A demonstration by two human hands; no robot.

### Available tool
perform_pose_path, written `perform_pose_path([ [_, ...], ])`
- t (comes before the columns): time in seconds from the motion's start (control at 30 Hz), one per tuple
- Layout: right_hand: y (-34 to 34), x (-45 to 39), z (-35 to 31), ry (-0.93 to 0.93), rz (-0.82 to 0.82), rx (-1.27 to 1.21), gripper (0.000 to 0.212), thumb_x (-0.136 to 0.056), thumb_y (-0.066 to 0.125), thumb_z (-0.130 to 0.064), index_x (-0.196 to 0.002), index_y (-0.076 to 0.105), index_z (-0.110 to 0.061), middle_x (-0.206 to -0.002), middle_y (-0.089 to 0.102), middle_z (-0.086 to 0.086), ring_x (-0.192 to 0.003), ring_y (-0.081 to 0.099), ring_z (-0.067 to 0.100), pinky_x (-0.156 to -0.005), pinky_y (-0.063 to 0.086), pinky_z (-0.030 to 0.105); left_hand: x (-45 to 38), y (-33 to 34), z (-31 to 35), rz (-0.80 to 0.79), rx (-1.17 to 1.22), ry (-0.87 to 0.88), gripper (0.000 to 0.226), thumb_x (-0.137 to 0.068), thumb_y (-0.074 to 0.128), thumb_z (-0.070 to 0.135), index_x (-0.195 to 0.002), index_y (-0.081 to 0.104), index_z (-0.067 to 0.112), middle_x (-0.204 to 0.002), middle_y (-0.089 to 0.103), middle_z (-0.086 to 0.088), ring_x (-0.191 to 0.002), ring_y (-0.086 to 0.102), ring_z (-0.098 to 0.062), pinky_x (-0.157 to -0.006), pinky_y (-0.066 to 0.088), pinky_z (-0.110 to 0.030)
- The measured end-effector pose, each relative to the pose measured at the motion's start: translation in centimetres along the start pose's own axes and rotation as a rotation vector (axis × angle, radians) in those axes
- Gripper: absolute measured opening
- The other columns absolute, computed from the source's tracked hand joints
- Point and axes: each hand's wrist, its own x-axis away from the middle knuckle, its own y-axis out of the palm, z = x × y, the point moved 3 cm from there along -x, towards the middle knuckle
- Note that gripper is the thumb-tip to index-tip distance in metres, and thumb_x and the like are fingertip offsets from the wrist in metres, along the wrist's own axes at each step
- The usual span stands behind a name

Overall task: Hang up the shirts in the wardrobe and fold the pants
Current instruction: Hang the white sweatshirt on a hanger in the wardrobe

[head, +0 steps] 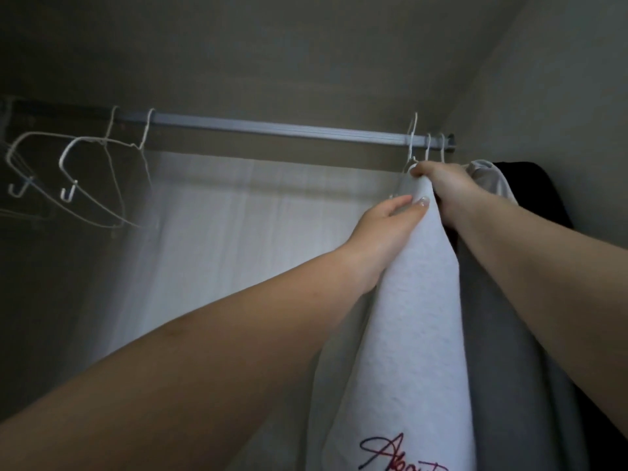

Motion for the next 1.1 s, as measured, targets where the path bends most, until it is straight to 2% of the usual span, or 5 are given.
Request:
perform_pose_path([
  [0.13, -0.4, -0.7, 1.6, 0.092, -0.02, 0.019, 0.008, -0.088, 0.052, -0.008, -0.08, 0.052, -0.005, -0.069, 0.046, 0.012, -0.057, 0.047, 0.021, -0.038, 0.042, 0.017, -0.2, 0.5, -0.5, -0.005, -0.06, -0.016, 0.049, -0.093, 0.059, 0.029, -0.14, 0.047, 0.019, -0.135, 0.056, -0.007, -0.117, 0.058, -0.022, -0.103, 0.045, -0.039],
  [0.43, -1.0, -1.3, 1.8, 0.047, -0.035, 0.135, 0.023, -0.086, 0.053, -0.03, -0.092, 0.063, -0.01, -0.077, 0.06, 0.009, -0.071, 0.06, 0.025, -0.072, 0.047, 0.031, 0.2, 0.1, -0.8, 0.035, -0.082, -0.036, 0.033, -0.094, 0.057, 0.03, -0.125, 0.06, 0.018, -0.121, 0.065, -0.002, -0.108, 0.062, -0.018, -0.086, 0.053, -0.028],
  [0.67, 0.3, 0.9, -2.9, -0.639, 0.108, 0.821, 0.034, -0.089, 0.055, -0.034, -0.117, 0.06, -0.015, -0.118, 0.063, 0.008, -0.111, 0.056, 0.028, -0.086, 0.041, 0.031, 1.4, -2.8, 0.6, 0.206, -0.072, -0.018, 0.006, -0.095, 0.056, 0.027, -0.092, 0.061, 0.026, -0.09, 0.065, 0.011, -0.087, 0.064, -0.004, -0.086, 0.052, -0.029],
  [0.83, 5.6, 5.5, -4.6, -0.906, -0.084, 0.947, 0.018, -0.085, 0.055, -0.029, -0.099, 0.065, -0.023, -0.103, 0.068, 0.003, -0.102, 0.059, 0.026, -0.082, 0.046, 0.033, 4.6, -6.9, 1.3, 0.338, -0.151, -0.045, 0.008, -0.095, 0.055, 0.028, -0.096, 0.062, 0.026, -0.092, 0.065, 0.01, -0.087, 0.065, -0.005, -0.077, 0.052, -0.024],
  [1.1, 14.3, 12.9, -2.8, -0.825, -0.433, 0.574, 0.012, -0.085, 0.06, -0.031, -0.094, 0.065, -0.026, -0.091, 0.063, -0.008, -0.098, 0.061, 0.017, -0.087, 0.049, 0.033, 15.4, -13.8, 3.9, 0.595, -0.334, -0.108, 0.008, -0.092, 0.061, 0.03, -0.095, 0.066, 0.025, -0.09, 0.071, 0.009, -0.089, 0.069, -0.008, -0.07, 0.053, -0.023],
])
